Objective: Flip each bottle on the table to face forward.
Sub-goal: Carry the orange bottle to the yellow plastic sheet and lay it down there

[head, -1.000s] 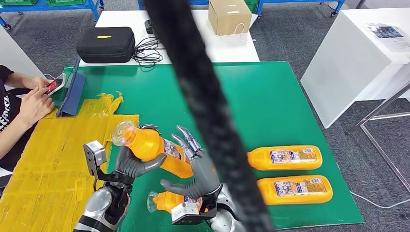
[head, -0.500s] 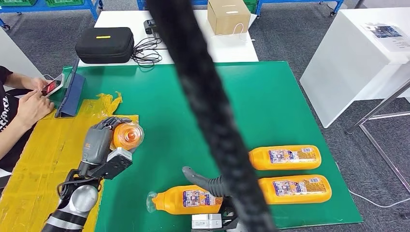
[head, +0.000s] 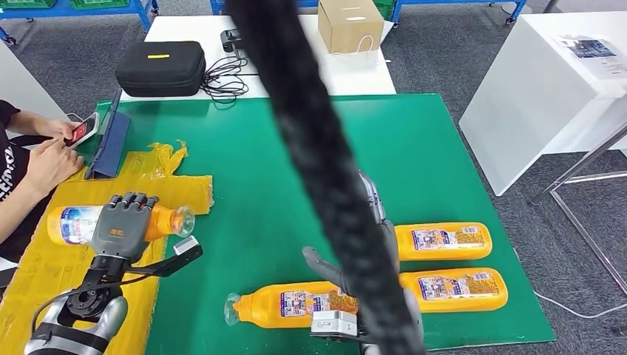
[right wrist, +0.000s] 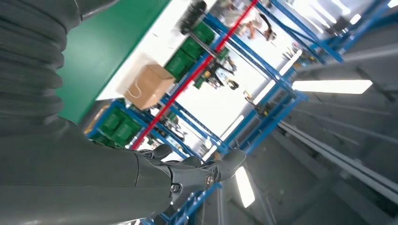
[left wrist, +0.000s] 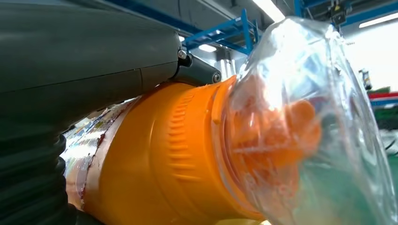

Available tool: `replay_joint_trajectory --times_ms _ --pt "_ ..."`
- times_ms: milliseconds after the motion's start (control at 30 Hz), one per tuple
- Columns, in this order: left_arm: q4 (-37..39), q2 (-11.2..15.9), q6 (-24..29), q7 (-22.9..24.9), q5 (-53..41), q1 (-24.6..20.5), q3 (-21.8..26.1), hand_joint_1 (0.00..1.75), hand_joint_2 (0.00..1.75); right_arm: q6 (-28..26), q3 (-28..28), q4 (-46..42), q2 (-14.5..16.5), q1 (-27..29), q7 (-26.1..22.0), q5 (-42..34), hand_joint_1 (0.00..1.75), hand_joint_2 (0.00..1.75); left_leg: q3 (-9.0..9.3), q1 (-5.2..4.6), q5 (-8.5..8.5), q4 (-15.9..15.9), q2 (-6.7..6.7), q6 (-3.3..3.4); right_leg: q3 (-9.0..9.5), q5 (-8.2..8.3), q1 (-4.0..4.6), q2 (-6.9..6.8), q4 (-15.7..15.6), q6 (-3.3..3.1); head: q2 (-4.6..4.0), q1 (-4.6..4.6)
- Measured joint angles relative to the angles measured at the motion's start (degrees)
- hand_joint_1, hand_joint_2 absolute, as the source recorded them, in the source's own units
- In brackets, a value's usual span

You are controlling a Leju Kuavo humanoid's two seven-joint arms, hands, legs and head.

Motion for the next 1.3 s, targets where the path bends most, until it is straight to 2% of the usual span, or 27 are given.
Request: replay_joint_trajectory --times_ms 400,433,467,533,567,600,933,1167,1300 --pt "10.6 -0.5 1.7 1.3 -4.3 0.5 0.8 1.75 1.75 4.1 -0.9 -0.6 -1.7 0.0 0.7 -1.3 0.0 1.75 0.01 0.0 0.0 0.0 -0.01 0.0 0.01 0.0 0.0 0.0 0.0 0.0 0.0 -0.01" --pt "11.4 -0.7 1.8 1.3 -4.1 0.3 0.9 1.65 1.75 4.5 -0.9 -0.5 -1.8 -0.1 0.7 -1.3 0.0 1.75 0.01 0.0 0.0 0.0 -0.03 0.0 0.02 0.0 0.0 -0.01 0.0 0.0 0.0 -0.01" --pt "12.5 -0.9 1.9 1.4 -3.8 -0.1 1.0 1.33 1.75 4.9 -0.9 -0.5 -1.9 -0.2 0.8 -1.2 0.0 1.75 0.02 0.0 0.0 0.0 -0.05 0.0 0.03 0.0 0.0 -0.02 0.0 0.0 0.0 -0.01" --pt "14.8 -1.3 2.5 2.0 -3.6 -1.1 1.2 0.46 1.75 5.6 -0.9 -0.5 -2.1 -0.5 1.0 -1.0 0.0 1.75 0.06 0.0 0.0 0.0 -0.08 0.0 0.08 0.0 0.0 -0.04 0.0 0.0 0.0 -0.01" --pt "16.2 -1.5 3.0 2.5 -3.8 -1.7 1.3 0.11 1.75 5.9 -0.8 -0.5 -2.2 -0.6 1.2 -0.9 0.0 1.75 0.09 0.0 0.0 0.0 -0.08 0.0 0.12 0.0 0.0 -0.05 0.0 0.0 0.0 -0.01" --pt "17.6 -1.7 3.4 3.0 -4.1 -2.2 1.4 0.0 1.75 6.0 -0.8 -0.4 -2.3 -0.8 1.3 -0.7 0.0 1.75 0.13 0.0 0.0 0.0 -0.08 0.0 0.15 -0.01 0.0 -0.05 0.0 -0.01 0.0 -0.01" --pt "28.2 -3.8 5.3 3.3 -2.3 -6.9 4.0 0.0 1.75 6.1 -0.6 0.3 -2.7 -1.1 1.6 -1.3 0.0 1.75 0.97 -0.03 -0.04 -0.3 -0.18 -0.35 0.34 -0.05 0.01 -0.09 0.0 -0.31 0.0 0.01" --pt "31.6 -4.8 4.6 0.0 1.6 -8.7 6.2 0.0 1.75 5.9 -0.6 0.9 -2.7 -1.1 1.6 -1.7 0.0 1.75 1.3 -0.04 0.34 -0.6 -0.29 -0.56 0.59 0.11 0.01 -0.17 0.0 -0.59 0.0 -0.01" --pt "31.9 -5.1 2.3 -2.3 4.4 -8.9 6.8 0.0 1.75 5.9 -0.6 1.0 -2.7 -1.1 1.6 -2.0 0.0 1.75 1.36 -0.04 0.55 -0.8 -0.48 -0.7 1.01 0.14 0.01 -0.35 0.0 -0.6 0.0 -0.01"
